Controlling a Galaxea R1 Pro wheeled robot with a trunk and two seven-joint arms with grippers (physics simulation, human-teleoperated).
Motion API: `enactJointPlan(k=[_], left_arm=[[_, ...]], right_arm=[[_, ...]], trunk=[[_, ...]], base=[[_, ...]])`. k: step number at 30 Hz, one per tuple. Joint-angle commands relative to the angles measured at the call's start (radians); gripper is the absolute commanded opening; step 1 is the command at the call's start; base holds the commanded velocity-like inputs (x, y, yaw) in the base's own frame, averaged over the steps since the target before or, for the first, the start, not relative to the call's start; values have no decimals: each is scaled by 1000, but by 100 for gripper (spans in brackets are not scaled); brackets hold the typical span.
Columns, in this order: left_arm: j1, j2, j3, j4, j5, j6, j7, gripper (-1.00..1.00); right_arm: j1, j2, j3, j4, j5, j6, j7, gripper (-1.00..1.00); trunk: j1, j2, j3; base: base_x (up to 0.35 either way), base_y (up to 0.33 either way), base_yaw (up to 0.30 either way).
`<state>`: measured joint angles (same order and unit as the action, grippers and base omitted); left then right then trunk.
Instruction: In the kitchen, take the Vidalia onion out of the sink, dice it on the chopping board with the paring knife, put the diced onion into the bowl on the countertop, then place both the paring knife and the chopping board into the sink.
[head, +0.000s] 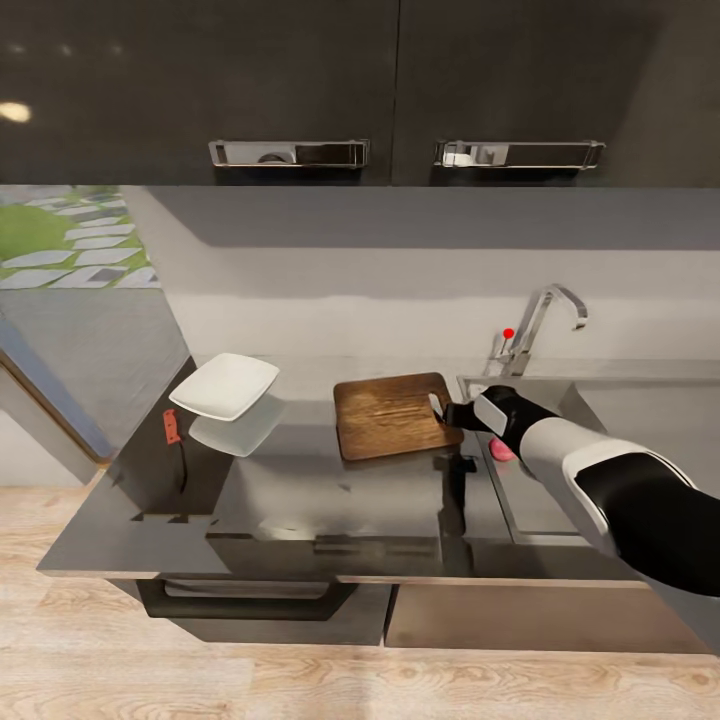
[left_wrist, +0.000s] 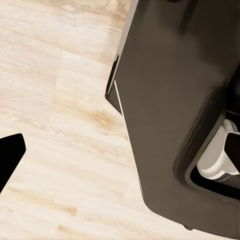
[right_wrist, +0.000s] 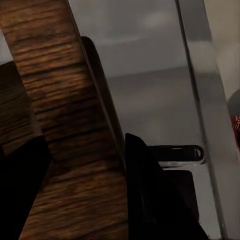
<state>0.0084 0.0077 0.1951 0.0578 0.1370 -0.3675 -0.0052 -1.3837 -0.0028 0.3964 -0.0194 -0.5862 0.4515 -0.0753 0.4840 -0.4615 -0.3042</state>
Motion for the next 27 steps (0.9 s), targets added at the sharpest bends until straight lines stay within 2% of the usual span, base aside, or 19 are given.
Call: enactJointPlan(k=[1,4,8,14,20,27], left_arm=[[-1,0,0,2,6,-5,-1,100],[-1,0,0,2,6,-5,-1,100],[-1,0,0,2,6,-5,-1,100],[-1,0,0,2,6,-5,-1,100],[-1,0,0,2,6,-5,-1,100],[-1,1,0,1,3,-5,-1,100]], right_arm=[[0,1,6,-2,-10,5,-7,-100],[1,2,6,-2,-10,6,-24,-100],[2,2,6,-2,-18,6,-81,-100],[2,3,6,-3,-74,4,-159,-100],[2,4,4,-7,-86,7,-216,-100],[2,10,3,-11,-94,67,-271,-100]], trunk=[[0,-1,-1],[0,-1,-1],[0,-1,-1],[0,-1,-1],[0,-1,-1],[0,-1,-1]], base=[[0,0,0],[0,0,0],[0,0,0],[0,0,0],[0,0,0],[0,0,0]])
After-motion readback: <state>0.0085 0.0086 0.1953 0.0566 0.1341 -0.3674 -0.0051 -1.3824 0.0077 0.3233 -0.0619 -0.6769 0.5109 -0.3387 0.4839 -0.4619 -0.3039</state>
